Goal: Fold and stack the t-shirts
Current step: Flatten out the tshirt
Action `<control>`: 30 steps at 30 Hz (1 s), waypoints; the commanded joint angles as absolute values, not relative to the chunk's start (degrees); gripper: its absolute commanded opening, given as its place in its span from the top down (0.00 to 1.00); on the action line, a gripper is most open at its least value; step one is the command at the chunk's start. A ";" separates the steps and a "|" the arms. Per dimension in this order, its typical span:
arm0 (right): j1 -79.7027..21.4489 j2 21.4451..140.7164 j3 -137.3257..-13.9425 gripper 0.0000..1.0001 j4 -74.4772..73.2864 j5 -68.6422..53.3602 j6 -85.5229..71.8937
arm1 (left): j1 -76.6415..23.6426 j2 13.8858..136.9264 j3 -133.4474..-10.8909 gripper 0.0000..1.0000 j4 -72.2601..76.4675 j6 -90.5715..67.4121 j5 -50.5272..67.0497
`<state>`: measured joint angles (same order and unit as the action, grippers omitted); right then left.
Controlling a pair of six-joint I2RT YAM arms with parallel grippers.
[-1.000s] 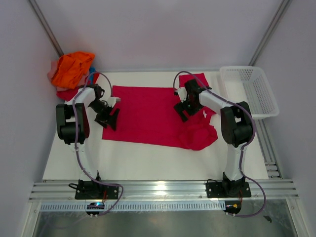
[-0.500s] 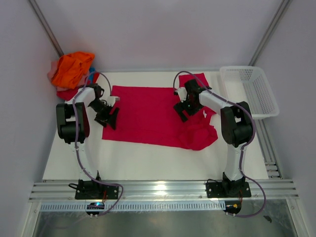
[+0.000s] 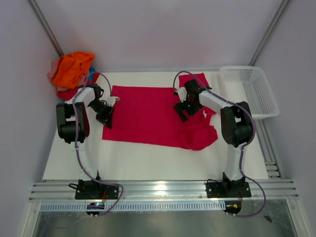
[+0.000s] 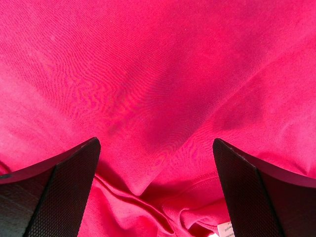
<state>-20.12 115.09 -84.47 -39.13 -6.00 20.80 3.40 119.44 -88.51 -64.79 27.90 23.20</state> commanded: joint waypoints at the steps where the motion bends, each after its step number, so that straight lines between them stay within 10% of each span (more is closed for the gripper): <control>1: -19.95 112.85 -84.81 0.01 -38.58 -6.85 20.21 | 4.04 118.39 -90.44 1.00 -67.23 29.00 24.34; 13: -19.86 113.55 -88.06 0.01 -40.16 -5.63 20.39 | 4.13 111.72 -94.05 1.00 -95.25 48.93 32.61; 30: -19.86 108.74 -93.43 0.00 -43.95 -3.69 17.41 | 3.43 91.86 -84.47 1.00 -91.94 57.30 30.76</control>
<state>-20.12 114.91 -93.58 -44.47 -5.34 19.64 3.70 97.54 -85.30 -76.42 54.48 29.23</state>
